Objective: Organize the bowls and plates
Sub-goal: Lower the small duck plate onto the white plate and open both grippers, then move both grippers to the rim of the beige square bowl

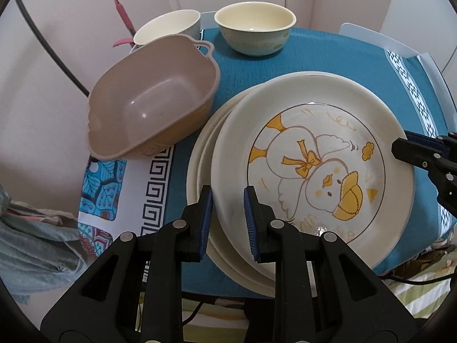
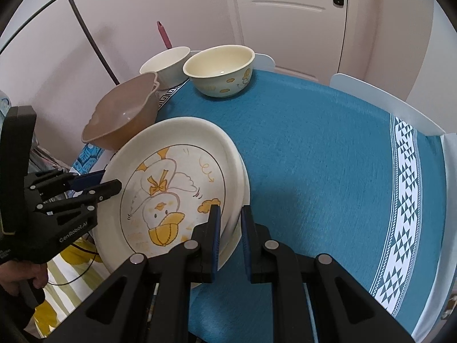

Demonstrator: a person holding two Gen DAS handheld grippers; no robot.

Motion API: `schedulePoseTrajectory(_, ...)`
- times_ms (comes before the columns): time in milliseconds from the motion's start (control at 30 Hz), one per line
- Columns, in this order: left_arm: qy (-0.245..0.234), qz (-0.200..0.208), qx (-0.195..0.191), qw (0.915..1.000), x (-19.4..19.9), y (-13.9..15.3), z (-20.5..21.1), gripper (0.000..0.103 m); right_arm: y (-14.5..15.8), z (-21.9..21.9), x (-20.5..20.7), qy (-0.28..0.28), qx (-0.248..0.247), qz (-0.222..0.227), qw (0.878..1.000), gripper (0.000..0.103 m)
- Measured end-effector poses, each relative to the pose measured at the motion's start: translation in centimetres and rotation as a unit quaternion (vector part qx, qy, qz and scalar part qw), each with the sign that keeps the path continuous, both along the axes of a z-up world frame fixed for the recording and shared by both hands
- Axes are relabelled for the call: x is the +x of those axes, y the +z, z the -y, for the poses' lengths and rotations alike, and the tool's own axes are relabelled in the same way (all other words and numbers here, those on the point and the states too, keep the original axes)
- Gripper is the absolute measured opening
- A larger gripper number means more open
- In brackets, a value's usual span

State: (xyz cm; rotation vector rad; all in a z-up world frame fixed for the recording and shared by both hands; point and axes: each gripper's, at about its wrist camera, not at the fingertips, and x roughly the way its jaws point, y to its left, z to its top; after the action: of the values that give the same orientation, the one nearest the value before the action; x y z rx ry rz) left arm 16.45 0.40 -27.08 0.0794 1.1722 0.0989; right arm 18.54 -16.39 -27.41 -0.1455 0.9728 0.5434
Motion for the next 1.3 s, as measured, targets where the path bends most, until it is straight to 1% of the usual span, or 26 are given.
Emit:
schedulePoseTrajectory(67, -0.003, 0.001, 0.011, 0.9999, -0.2, 0.1, 0.2, 0.02, 0.0, -0.1, -0.1, 0.001, -0.001, 0.0, 1.0, 0.013)
schedulePoseTrajectory(167, -0.01, 0.008, 0.045, 0.9989, -0.4, 0.4, 0.9, 0.02, -0.2, -0.2, 0.0, 0.002, -0.002, -0.007, 1.0, 0.013)
schedulePoseTrajectory(200, -0.013, 0.007, 0.05, 0.9987, -0.4, 0.3, 0.9, 0.02, -0.3, -0.3, -0.1, 0.005, 0.0, -0.007, 1.0, 0.013)
schedulePoseTrajectory(267, -0.013, 0.009, 0.043, 0.9989, -0.4, 0.4, 0.7, 0.02, -0.3, -0.6, -0.1, 0.005, -0.007, -0.002, 1.0, 0.013)
schedulePoseTrajectory(467, -0.013, 0.007, 0.036, 0.9992, -0.4, 0.5, 0.4, 0.02, -0.4, -0.5, -0.2, 0.002, -0.005, -0.006, 1.0, 0.013)
schedulePoseTrajectory(533, -0.01, 0.004, 0.024, 0.9996, -0.3, 0.8, 0.2, 0.02, -0.2, -0.4, -0.1, 0.0, 0.002, -0.009, 1.0, 0.013)
schedulePoseTrajectory(633, 0.002, 0.024, -0.002, 0.9997, -0.5, 2.7, -0.5, 0.02, 1.3, -0.2, -0.2, -0.002, 0.019, 0.004, 1.0, 0.013)
schedulePoseTrajectory(700, 0.015, 0.051, -0.011, 0.9985, -0.7, 4.7, -1.1, 0.02, 2.6, 0.0, -0.3, 0.002, 0.035, 0.014, 0.999, 0.013)
schedulePoseTrajectory(733, 0.021, 0.071, -0.022, 0.997, -0.9, 6.3, -1.5, 0.02, 3.6, 0.1, -0.3, 0.005, 0.05, 0.022, 0.999, 0.013)
schedulePoseTrajectory(833, 0.03, 0.117, -0.046, 0.9916, -1.3, 9.6, -2.5, 0.02, 6.0, 0.4, -0.3, 0.009, 0.072, 0.039, 0.997, 0.013)
schedulePoseTrajectory(867, 0.035, 0.13, -0.047, 0.9898, -1.4, 10.7, -2.8, 0.02, 6.7, 0.4, -0.3, 0.01, 0.079, 0.045, 0.996, 0.021)
schedulePoseTrajectory(900, 0.04, 0.14, -0.047, 0.9882, -1.5, 11.5, -3.1, 0.021, 7.5, 0.4, -0.4, 0.012, 0.088, 0.053, 0.995, 0.045)
schedulePoseTrajectory(933, 0.045, 0.151, -0.048, 0.9863, -1.7, 12.2, -3.3, 0.021, 8.2, 0.4, -0.4, 0.014, 0.097, 0.062, 0.993, 0.064)
schedulePoseTrajectory(967, 0.051, 0.16, -0.048, 0.9846, -1.8, 12.9, -3.7, 0.023, 8.7, 0.5, -0.6, 0.017, 0.104, 0.072, 0.992, 0.098)
schedulePoseTrajectory(1000, 0.058, 0.166, -0.046, 0.9834, -1.9, 13.3, -4.0, 0.026, 9.4, 0.4, -0.8, 0.02, 0.113, 0.086, 0.99, 0.103)
schedulePoseTrajectory(1033, 0.068, 0.171, -0.044, 0.982, -2.1, 13.6, -4.3, 0.04, 10.0, 0.3, -0.8, 0.024, 0.117, 0.095, 0.988, 0.103)
schedulePoseTrajectory(1067, 0.075, 0.177, -0.047, 0.9802, -2.3, 13.9, -4.5, 0.067, 10.5, -0.1, -0.8, 0.027, 0.116, 0.103, 0.988, 0.103)
schedulePoseTrajectory(1100, 0.083, 0.187, -0.049, 0.9776, -2.7, 14.3, -4.8, 0.082, 11.0, -0.4, -0.9, 0.032, 0.115, 0.111, 0.987, 0.103)
schedulePoseTrajectory(1133, 0.094, 0.205, -0.044, 0.9732, -3.4, 14.8, -5.0, 0.098, 11.4, -0.6, -0.8, 0.037, 0.115, 0.117, 0.986, 0.103)
schedulePoseTrajectory(1167, 0.102, 0.225, -0.037, 0.9684, -4.1, 15.3, -5.2, 0.103, 11.7, -0.9, -0.9, 0.043, 0.115, 0.124, 0.985, 0.103)
schedulePoseTrajectory(1200, 0.104, 0.235, -0.029, 0.9659, -4.6, 15.7, -5.4, 0.103, 12.0, -1.1, -0.8, 0.048, 0.116, 0.128, 0.984, 0.103)
schedulePoseTrajectory(1300, 0.115, 0.236, -0.003, 0.965, -5.1, 16.3, -6.2, 0.103, 12.4, -2.1, -0.5, 0.06, 0.118, 0.129, 0.983, 0.103)
